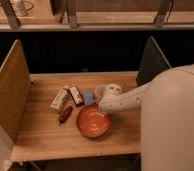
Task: Drag the ceramic bowl in a circle
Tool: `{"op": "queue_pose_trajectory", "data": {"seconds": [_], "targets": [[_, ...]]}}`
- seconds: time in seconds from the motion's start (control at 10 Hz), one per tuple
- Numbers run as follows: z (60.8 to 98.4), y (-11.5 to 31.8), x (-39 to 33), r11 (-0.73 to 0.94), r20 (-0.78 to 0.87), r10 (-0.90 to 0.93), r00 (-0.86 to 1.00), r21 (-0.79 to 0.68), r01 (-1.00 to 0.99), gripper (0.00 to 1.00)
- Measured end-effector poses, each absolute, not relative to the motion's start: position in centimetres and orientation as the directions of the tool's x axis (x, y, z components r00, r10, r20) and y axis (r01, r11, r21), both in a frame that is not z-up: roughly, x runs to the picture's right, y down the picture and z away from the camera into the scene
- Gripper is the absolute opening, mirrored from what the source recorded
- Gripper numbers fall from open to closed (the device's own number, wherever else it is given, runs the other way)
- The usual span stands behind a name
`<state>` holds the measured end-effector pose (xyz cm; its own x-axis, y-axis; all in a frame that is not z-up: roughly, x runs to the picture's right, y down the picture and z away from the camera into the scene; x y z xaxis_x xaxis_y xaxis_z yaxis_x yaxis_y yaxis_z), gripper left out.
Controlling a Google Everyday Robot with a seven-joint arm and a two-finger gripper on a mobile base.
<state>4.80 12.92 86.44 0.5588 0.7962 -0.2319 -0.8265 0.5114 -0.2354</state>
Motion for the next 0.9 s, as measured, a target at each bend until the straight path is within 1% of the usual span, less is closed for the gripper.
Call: {"op": "queue_pose_trajectory", "data": {"seconds": [0.2,0.5,0.7,0.9], "targets": [[86.9,12.9,2.3,0.533,-0.206,0.782,0.588,-0.27,-0.802,0.0],[85.8,14.6,-0.2,0.546,-0.181,0.765,0.618,-0.328,-0.771,0.0],[84.9,16.3,1.0,0.528,-0.209,0.768,0.605,-0.328,-0.783,0.0],[84.5,16.8,3.4,0.496,-0.241,0.787,0.567,-0.299,-0.815,0.0]]}}
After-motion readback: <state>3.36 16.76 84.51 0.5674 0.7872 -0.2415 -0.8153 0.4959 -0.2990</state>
